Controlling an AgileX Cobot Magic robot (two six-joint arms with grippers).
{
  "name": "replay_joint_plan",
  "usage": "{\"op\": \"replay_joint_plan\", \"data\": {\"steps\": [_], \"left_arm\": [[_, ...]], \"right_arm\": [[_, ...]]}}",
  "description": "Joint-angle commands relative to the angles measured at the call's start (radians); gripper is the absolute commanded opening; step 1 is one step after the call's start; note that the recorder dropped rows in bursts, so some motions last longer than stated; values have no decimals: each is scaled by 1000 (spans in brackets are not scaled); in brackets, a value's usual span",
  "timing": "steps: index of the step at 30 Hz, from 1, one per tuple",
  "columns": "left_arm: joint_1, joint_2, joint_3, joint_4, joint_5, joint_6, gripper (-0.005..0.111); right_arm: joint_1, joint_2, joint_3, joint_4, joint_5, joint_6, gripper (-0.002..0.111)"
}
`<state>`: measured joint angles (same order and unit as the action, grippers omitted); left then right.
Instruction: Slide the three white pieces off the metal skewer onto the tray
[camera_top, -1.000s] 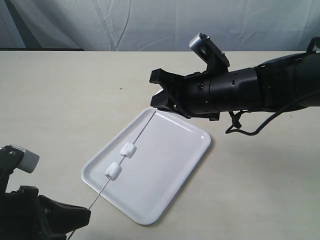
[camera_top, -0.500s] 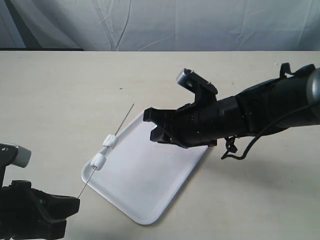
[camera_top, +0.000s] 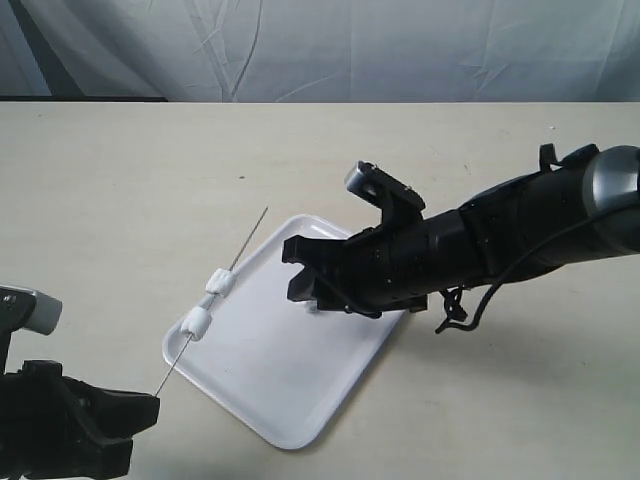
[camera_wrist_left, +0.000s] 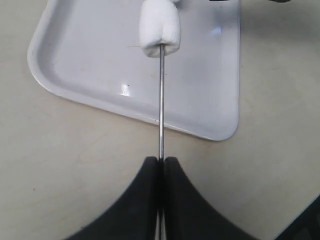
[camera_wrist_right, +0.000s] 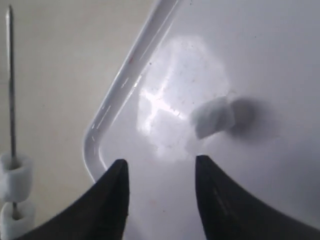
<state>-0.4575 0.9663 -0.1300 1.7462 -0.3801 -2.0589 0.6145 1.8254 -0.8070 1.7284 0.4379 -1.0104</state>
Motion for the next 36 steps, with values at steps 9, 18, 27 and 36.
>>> {"op": "replay_joint_plan", "data": {"steps": [9, 18, 27, 36], "left_arm": [[-3, 41, -23, -11, -43, -6, 0], [-3, 58, -61, -8, -85, -6, 0], [-3, 58, -77, -12, -129, -3, 0], [-3, 58, -106, -3, -145, -3, 0]], "right_arm": [[4, -38, 4, 16, 209, -108, 45], [4, -38, -3, 16, 258, -124, 45], [4, -38, -56, 16, 289, -134, 45], [4, -38, -56, 16, 287, -130, 45]]}}
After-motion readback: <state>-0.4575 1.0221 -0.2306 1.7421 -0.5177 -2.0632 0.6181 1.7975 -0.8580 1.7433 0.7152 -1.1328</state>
